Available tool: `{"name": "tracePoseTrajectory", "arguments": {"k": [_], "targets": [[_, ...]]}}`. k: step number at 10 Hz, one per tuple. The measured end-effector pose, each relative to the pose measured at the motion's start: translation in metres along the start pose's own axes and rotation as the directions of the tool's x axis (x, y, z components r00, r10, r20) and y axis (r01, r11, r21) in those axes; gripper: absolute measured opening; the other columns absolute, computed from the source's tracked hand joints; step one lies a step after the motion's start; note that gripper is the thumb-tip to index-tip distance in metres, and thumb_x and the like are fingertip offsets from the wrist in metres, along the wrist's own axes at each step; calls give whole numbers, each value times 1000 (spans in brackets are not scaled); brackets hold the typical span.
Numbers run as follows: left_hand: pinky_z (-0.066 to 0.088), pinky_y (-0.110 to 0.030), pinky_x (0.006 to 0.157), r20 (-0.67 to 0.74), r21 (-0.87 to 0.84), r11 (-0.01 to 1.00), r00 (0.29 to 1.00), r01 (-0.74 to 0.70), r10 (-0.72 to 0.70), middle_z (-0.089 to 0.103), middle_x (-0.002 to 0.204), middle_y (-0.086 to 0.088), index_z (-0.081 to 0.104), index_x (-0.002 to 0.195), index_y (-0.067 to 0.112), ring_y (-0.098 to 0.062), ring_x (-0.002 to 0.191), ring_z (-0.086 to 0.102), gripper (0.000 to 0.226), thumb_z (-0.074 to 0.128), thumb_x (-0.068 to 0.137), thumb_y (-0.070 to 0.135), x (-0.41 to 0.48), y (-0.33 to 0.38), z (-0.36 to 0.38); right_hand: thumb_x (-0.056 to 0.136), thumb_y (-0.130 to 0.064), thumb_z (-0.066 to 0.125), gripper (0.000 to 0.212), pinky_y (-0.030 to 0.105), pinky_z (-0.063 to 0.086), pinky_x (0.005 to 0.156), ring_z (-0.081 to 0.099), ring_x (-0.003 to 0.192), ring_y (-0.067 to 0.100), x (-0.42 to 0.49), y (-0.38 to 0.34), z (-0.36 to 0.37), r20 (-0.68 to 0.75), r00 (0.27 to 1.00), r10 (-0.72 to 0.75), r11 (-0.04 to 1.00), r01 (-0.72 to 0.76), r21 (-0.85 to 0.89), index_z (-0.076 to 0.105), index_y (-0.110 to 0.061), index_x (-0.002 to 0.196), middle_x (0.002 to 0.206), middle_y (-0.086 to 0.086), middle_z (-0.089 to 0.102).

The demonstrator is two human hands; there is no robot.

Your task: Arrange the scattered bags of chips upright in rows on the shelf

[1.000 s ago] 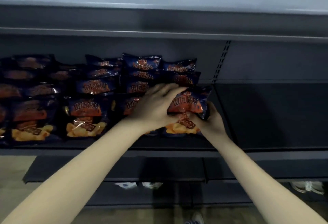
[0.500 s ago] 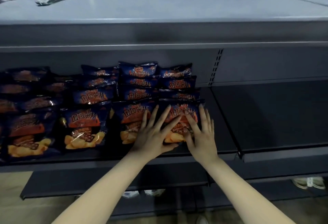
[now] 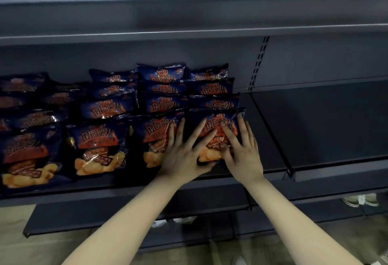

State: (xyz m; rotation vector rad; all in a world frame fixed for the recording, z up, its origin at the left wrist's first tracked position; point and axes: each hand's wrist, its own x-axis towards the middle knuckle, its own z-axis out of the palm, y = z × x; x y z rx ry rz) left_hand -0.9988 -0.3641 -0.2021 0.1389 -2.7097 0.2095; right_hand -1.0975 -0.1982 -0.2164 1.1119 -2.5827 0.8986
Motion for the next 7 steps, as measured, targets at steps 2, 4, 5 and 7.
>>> {"name": "tracePoseTrajectory", "arguments": {"k": [2, 4, 5, 7], "targets": [[4, -59, 113, 58, 23, 1000, 998, 19, -20, 5, 159, 0, 2, 150, 29, -45, 139, 20, 93, 36, 78, 78, 0, 2, -7, 91, -57, 25, 57, 52, 15, 116, -10, 142, 11, 0, 1, -3, 10, 1000, -2, 1000, 2, 29, -1, -57, 142, 155, -19, -18], [0, -58, 114, 43, 85, 996, 999, -33, 29, 0, 159, -1, 1, 150, 28, -41, 143, 2, 88, 34, 82, 72, -18, -1, -28, 93, -55, 31, 57, 60, 20, 112, 2, 146, 23, -3, 3, -10, -131, 991, -33, 982, 57, 183, 11, -48, 146, 157, -15, -12], [-10, -55, 113, 62, 99, 994, 997, 39, -46, -12, 158, 3, -6, 149, 33, -35, 144, -6, 85, 28, 82, 73, -47, 0, -48, 93, -54, 29, 55, 63, 18, 111, 2, 146, 21, -2, -1, -17, -124, 992, -34, 967, 64, 245, 13, -46, 145, 156, -14, -8], [13, -54, 112, 61, 55, 929, 927, 367, -370, 34, 150, 1, 29, 145, 28, -29, 135, 34, 70, 39, 85, 62, -130, -4, -106, 94, -42, 31, 53, 61, 22, 110, 17, 142, 21, -38, -7, -41, -230, 973, -27, 950, 97, 295, 35, -24, 143, 154, 1, 20]]}}
